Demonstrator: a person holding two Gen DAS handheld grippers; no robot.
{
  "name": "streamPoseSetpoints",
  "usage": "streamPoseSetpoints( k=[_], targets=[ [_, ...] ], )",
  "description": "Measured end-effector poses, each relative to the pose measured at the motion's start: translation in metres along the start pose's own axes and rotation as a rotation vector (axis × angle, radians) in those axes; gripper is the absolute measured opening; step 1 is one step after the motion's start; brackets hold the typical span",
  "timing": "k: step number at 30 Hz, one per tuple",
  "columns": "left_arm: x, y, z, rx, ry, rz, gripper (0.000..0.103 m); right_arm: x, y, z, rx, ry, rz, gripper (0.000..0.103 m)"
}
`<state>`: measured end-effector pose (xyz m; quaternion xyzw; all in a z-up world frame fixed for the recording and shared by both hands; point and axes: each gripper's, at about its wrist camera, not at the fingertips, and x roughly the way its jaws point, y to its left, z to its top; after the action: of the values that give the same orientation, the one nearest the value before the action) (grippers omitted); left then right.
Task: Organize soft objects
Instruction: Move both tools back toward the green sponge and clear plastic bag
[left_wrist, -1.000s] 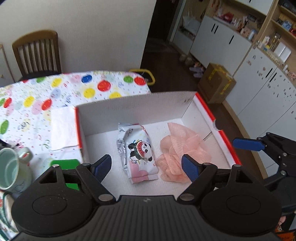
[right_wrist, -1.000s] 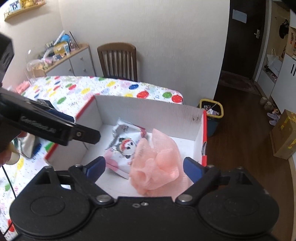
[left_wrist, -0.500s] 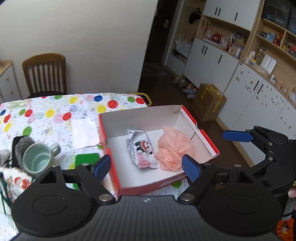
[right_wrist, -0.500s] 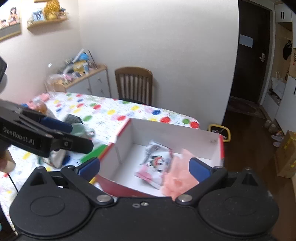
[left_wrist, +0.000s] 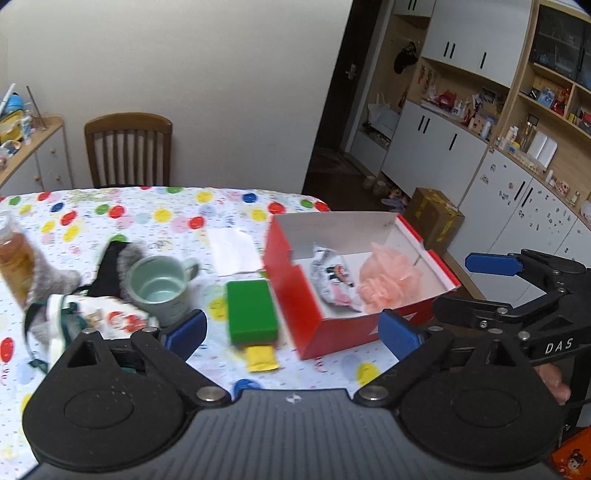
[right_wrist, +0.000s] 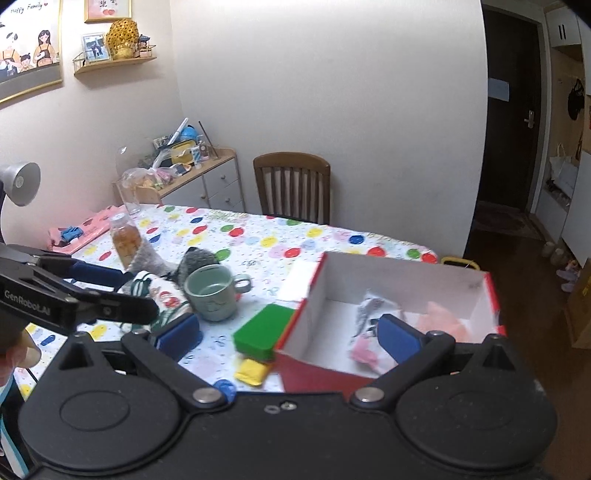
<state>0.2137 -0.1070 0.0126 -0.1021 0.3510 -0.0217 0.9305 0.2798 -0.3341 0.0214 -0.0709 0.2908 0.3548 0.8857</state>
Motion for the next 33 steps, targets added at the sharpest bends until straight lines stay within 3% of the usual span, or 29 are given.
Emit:
streamPoseSetpoints(
  k=[9, 18, 27, 33],
  targets=[
    [-0.041, 0.071, -0.025, -0.006, -0.058, 0.037, 0.103, 0.018, 0.053, -0.009, 0.018, 0.034, -0.003, 0.103],
    [-0.057, 0.136, -0.057, -0.027, -0.072, 0.093, 0.103, 0.053, 0.096, -0.019, 0.037, 0.083, -0.051, 0.103],
    [-0.037, 0.171, -0.089, -0.028, -0.002, 0.110, 0.103, 0.100, 0.120, -0.027, 0.062, 0.127, -0.122, 0.102],
    [-0.023, 0.178, -0.110, 0.003, 0.045, 0.073, 0.103, 0.141, 0.123, -0.023, 0.057, 0.158, -0.203, 0.100]
  ],
)
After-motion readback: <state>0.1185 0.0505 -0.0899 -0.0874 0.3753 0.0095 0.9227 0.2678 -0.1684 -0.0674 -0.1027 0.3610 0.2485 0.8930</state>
